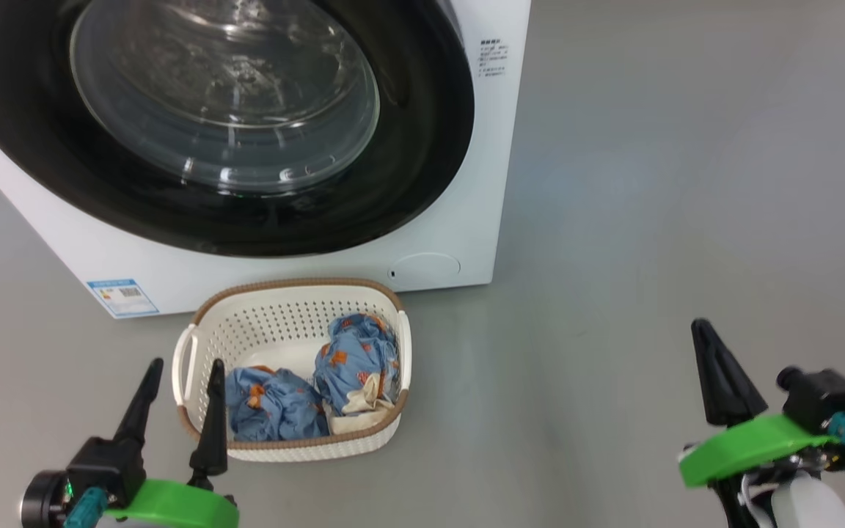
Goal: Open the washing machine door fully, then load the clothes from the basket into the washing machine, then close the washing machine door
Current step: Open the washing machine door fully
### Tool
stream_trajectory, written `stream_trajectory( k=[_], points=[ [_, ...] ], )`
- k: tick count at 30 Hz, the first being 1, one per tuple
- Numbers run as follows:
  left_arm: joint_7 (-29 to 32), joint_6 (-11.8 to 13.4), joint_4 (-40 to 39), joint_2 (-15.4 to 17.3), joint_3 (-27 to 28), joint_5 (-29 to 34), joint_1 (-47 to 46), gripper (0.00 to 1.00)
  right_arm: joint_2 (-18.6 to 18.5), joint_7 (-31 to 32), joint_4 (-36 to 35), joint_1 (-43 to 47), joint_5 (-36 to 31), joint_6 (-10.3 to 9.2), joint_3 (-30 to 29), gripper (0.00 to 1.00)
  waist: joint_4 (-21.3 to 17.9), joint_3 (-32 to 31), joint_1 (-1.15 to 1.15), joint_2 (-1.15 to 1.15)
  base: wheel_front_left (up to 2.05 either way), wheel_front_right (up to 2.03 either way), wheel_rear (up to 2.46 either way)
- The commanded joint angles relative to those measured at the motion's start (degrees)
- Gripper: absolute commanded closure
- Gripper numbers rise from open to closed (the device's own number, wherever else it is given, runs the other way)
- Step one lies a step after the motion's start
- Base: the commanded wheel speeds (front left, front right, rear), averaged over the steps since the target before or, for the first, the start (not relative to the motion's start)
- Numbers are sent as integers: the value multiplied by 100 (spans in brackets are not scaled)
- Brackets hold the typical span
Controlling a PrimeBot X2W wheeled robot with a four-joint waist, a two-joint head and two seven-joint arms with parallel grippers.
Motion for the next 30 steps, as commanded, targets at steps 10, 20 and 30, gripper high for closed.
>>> stream_trajectory(
  k=[10, 20, 30],
  points=[
    [-54, 34, -417, 46, 200, 47, -661, 0, -86, 883, 419, -1369, 3309, -6, 94, 100, 250, 841, 0, 0, 0, 0, 0],
    [-54, 26, -626, 37, 122, 74, -1126, 0, -54, 2185, 948, -2639, 5898, -6, -473, 100, 467, 1530, 0, 0, 0, 0, 0],
    [-54, 44, -749, 34, -20, 10, -1404, 0, -100, 3562, 1711, -4130, 7310, -6, -781, 100, 649, 2001, 0, 0, 0, 0, 0]
  ],
)
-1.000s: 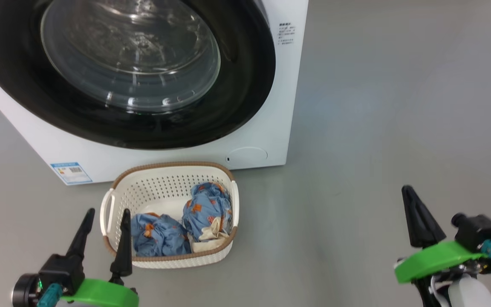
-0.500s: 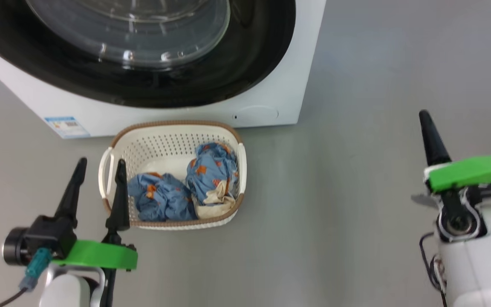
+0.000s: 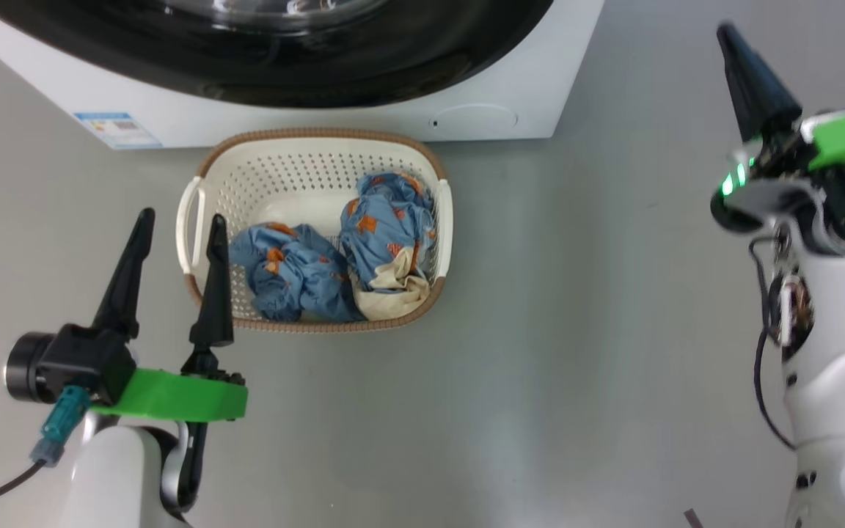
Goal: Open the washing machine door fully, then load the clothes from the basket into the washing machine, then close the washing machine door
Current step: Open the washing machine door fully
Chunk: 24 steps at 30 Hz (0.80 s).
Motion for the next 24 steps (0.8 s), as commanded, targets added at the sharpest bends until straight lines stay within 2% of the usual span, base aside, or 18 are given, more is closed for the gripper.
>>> stream_trajectory(
  k=[1, 7, 15, 24],
  points=[
    [-46, 52, -177, 112, 127, 4, -146, 0, 18, 186, -42, -340, 140, -5, 86, 100, 134, 208, 0, 0, 0, 0, 0],
    [-46, 83, -188, 111, -24, -82, -291, 0, -82, 631, 353, -1293, 416, -5, 86, 100, 269, 427, 0, 0, 0, 0, 0],
    [-46, 131, -197, 111, -189, -186, -406, 0, -258, 1028, 964, -2292, 348, -5, 323, 100, 433, 614, 0, 0, 0, 0, 0],
    [-46, 166, -179, 111, -320, -258, -413, 0, -364, 1011, 1613, -3149, 91, -5, 521, 100, 564, 699, 0, 0, 0, 0, 0]
  ],
)
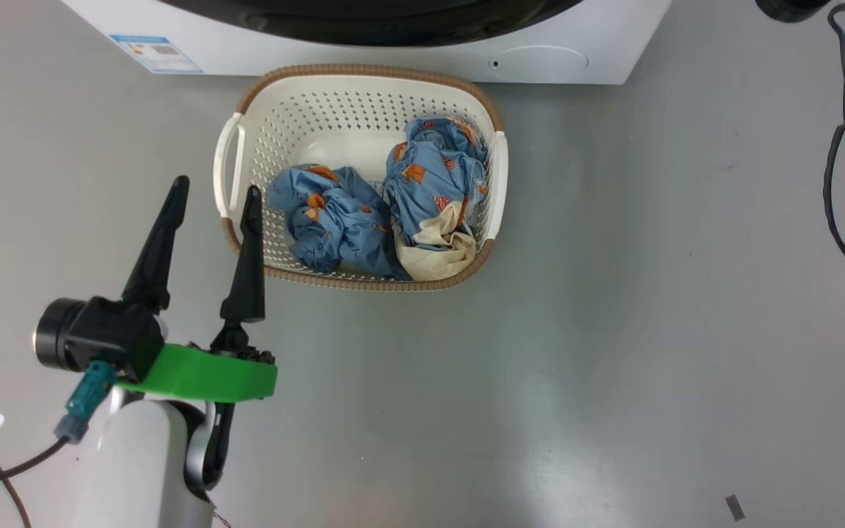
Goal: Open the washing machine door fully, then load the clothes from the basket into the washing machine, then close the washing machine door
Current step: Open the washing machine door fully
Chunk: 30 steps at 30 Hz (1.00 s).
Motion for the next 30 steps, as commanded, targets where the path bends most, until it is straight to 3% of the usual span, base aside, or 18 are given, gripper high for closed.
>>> stream_trajectory(
  k=[1, 15, 30],
  points=[
    [-46, 48, -144, 121, 140, -44, -60, 0, 101, 15, -14, -257, -123, 9, 98, 100, 39, 18, 0, 0, 0, 0, 0],
    [-46, 95, -147, 120, -12, -161, -101, 0, 91, 253, 694, -911, -541, 9, 503, 100, 128, 113, 0, 0, 0, 0, 0],
    [-46, 161, -129, 120, -47, -242, -116, 0, 91, 732, 768, -902, -635, 9, 682, 100, 151, 135, 0, 0, 0, 0, 0]
  ],
)
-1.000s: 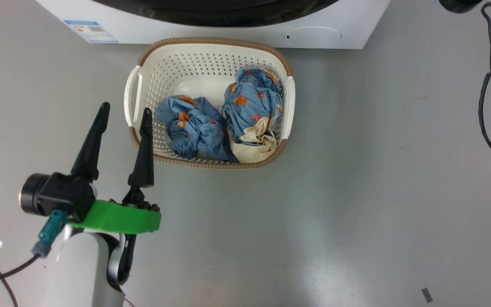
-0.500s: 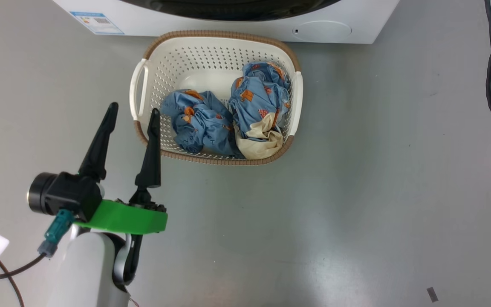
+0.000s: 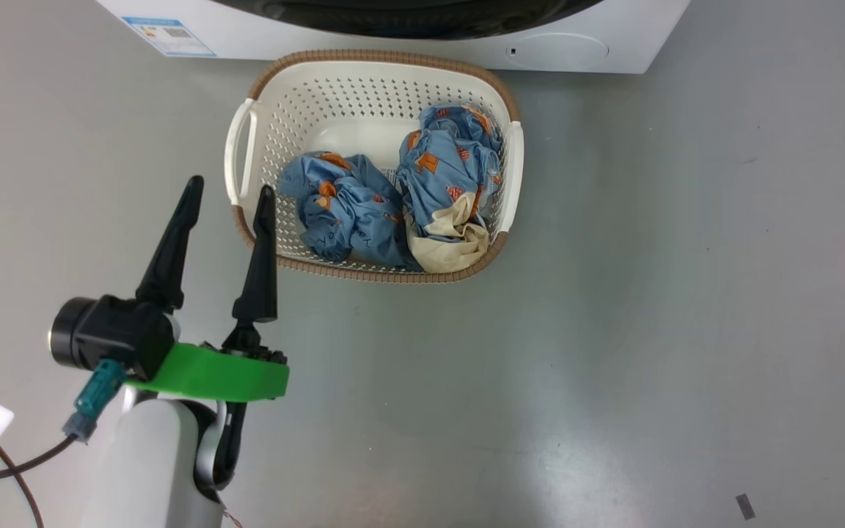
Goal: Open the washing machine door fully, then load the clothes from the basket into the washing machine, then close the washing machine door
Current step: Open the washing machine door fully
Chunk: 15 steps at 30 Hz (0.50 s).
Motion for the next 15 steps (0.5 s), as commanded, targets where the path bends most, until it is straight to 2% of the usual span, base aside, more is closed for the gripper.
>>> stream_trajectory(
  k=[1, 15],
  points=[
    [-46, 70, -126, 123, 168, -33, -90, 0, 232, 140, -189, -11, -18, 9, 86, 100, -3, -9, 0, 0, 0, 0, 0],
    [-46, 78, -63, 122, 222, 57, -35, 0, 464, 1083, -952, 820, 308, 9, 120, 100, -141, -125, 0, 0, 0, 0, 0]
  ],
)
